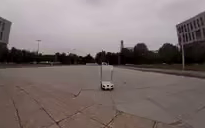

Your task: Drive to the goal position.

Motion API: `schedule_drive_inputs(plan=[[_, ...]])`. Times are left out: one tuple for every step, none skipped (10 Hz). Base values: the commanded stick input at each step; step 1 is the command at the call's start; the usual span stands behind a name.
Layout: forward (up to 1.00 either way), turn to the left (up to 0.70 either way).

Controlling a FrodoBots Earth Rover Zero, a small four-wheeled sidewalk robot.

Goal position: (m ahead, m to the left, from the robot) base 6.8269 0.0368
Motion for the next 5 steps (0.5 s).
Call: schedule_drive_inputs(plan=[[1.0, 0.0], [1.0, 0.0], [1.0, 0.0], [1.0, 0.0], [1.0, 0.0]])
